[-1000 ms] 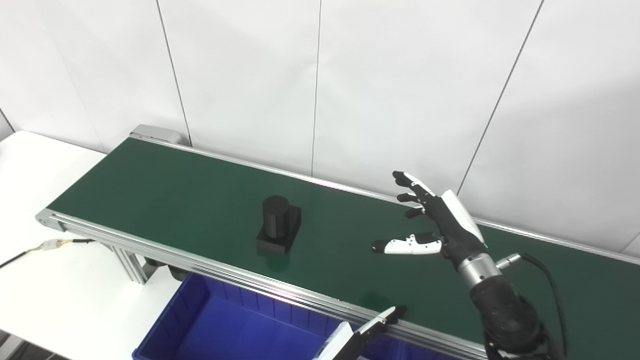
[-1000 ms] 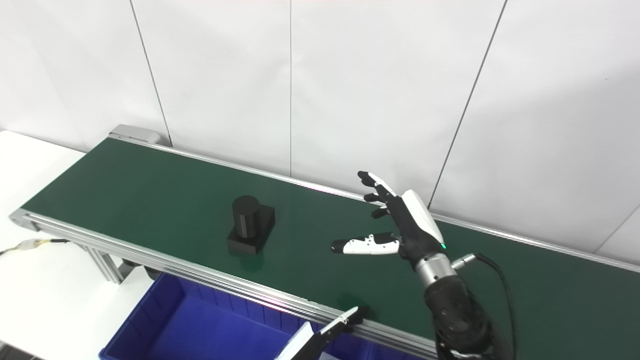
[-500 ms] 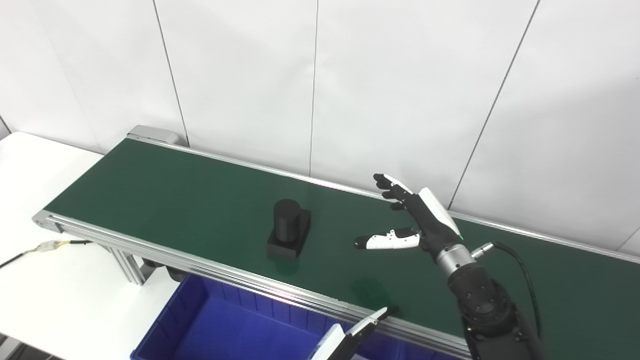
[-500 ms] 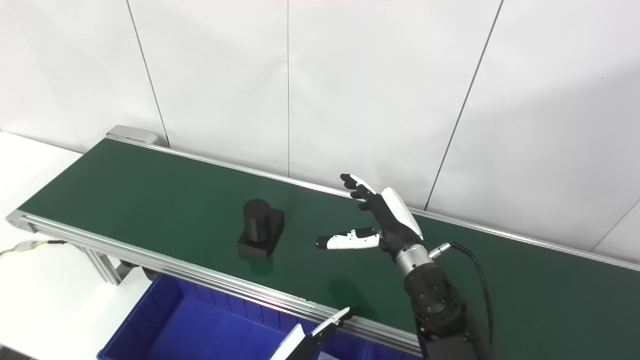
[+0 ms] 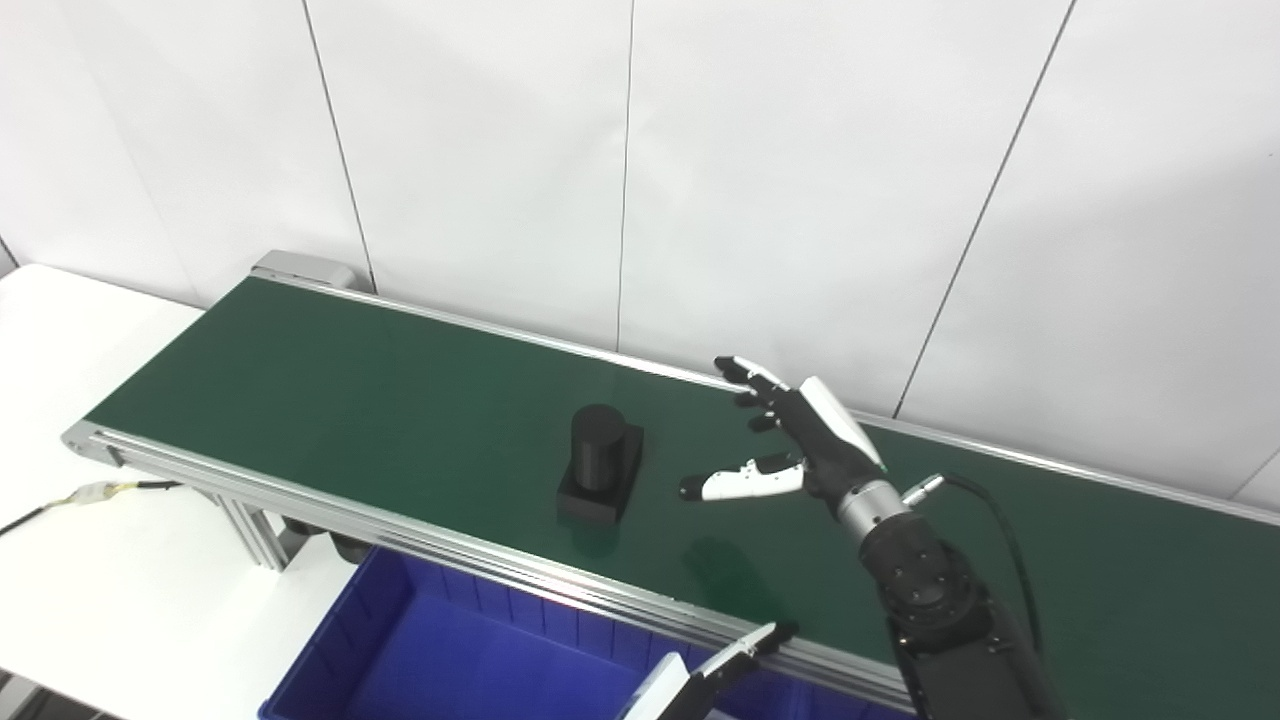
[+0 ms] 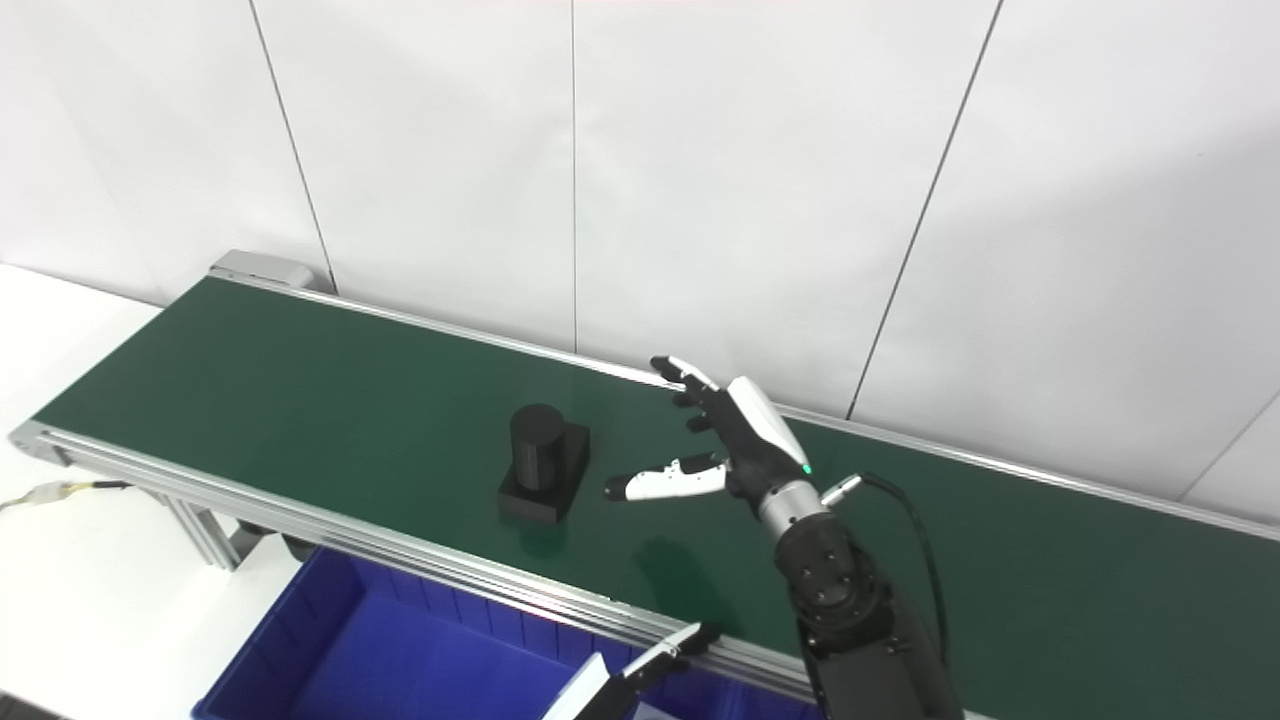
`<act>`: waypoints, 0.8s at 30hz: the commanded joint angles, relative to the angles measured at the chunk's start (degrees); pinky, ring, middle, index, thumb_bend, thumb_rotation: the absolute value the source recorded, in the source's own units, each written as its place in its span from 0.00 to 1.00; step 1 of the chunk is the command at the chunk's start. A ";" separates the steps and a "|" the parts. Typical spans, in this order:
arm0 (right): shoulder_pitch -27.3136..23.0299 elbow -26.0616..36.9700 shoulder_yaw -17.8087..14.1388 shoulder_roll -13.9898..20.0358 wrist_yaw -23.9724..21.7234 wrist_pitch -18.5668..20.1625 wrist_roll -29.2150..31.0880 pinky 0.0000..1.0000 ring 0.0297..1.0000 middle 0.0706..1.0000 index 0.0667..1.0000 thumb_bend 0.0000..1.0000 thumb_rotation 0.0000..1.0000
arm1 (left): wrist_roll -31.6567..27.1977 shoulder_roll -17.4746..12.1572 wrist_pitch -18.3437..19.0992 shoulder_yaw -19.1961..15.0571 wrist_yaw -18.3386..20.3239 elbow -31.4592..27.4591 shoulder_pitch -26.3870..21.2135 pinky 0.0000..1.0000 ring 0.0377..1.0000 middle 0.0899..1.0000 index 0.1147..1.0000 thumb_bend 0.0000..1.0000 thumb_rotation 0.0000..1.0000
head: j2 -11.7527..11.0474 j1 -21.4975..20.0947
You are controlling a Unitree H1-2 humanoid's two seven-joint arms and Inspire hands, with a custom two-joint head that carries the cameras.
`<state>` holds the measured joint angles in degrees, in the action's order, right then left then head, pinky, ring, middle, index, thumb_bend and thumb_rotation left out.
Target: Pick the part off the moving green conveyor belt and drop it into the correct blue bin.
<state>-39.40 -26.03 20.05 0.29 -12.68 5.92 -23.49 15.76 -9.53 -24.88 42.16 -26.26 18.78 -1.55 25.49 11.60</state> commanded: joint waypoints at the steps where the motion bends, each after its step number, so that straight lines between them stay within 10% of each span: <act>1: -3.76 0.19 0.12 -1.45 1.44 -3.36 0.32 0.78 0.86 0.90 0.90 0.96 0.30 | 0.98 0.09 -2.04 -0.05 -1.54 -0.99 -1.32 0.83 0.88 0.90 0.92 1.00 0.45 | 0.08 -0.14; 24: -7.20 -8.93 5.10 -4.46 3.15 -3.14 -2.51 0.78 0.87 0.89 0.91 0.96 0.30 | 1.29 0.05 -2.04 0.71 -1.40 -1.98 -0.86 0.86 0.89 0.90 0.91 1.00 0.46 | 0.96 0.03</act>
<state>-43.13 -35.42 25.05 -2.77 -10.77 5.88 -25.62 16.92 -9.46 -24.88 42.70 -27.02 18.66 -1.61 26.37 11.69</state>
